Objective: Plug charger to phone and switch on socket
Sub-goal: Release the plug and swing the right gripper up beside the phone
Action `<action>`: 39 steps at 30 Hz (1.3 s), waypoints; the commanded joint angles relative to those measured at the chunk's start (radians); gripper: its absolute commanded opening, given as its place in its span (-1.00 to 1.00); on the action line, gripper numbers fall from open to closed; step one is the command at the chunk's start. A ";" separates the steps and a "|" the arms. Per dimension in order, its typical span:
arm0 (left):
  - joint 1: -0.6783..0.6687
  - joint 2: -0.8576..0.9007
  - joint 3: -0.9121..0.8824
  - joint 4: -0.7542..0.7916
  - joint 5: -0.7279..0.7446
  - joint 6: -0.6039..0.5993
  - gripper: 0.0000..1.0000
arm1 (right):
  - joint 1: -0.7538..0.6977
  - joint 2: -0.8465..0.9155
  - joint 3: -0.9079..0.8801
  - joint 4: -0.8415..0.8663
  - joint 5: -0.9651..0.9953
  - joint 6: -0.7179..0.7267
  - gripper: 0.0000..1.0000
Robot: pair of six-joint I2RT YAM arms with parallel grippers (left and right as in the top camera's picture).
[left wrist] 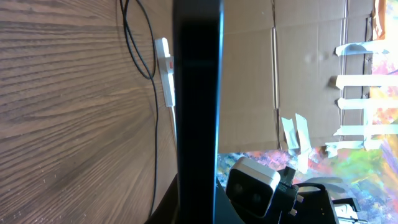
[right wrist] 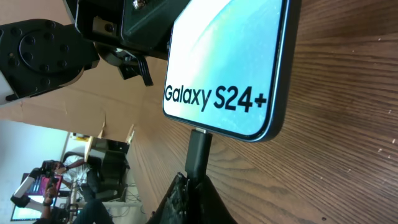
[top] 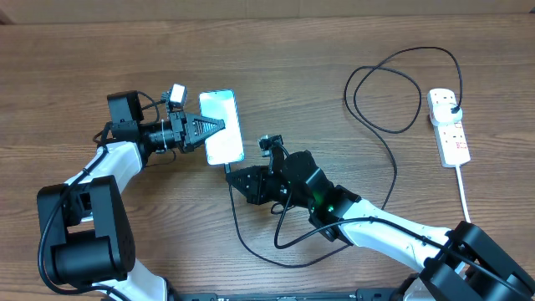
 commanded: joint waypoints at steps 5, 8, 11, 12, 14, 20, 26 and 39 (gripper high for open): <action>-0.036 0.009 -0.032 -0.021 0.108 0.016 -0.92 | -0.067 -0.024 0.111 0.033 0.156 -0.023 0.17; -0.036 0.009 -0.032 -0.021 0.108 0.016 -0.92 | -0.068 -0.024 0.111 0.027 0.156 -0.025 0.67; -0.036 0.009 -0.032 -0.021 0.108 0.016 -0.92 | -0.079 -0.026 0.111 -0.005 0.153 -0.046 0.91; -0.036 0.009 -0.032 -0.021 0.108 0.016 -0.92 | -0.084 -0.027 0.111 -0.018 0.145 -0.046 0.95; -0.036 0.009 -0.032 -0.021 0.108 0.016 -0.92 | -0.099 -0.028 0.111 -0.038 0.111 -0.046 1.00; -0.036 0.009 -0.032 -0.021 0.108 0.016 -0.91 | -0.194 -0.028 0.111 -0.045 -0.133 -0.045 1.00; -0.049 0.009 -0.032 -0.021 0.108 0.016 -0.92 | -0.329 -0.028 0.111 -0.144 -0.424 -0.007 1.00; -0.092 0.009 -0.032 0.010 0.108 0.016 -0.92 | -0.336 -0.028 0.109 -0.357 -0.518 -0.127 1.00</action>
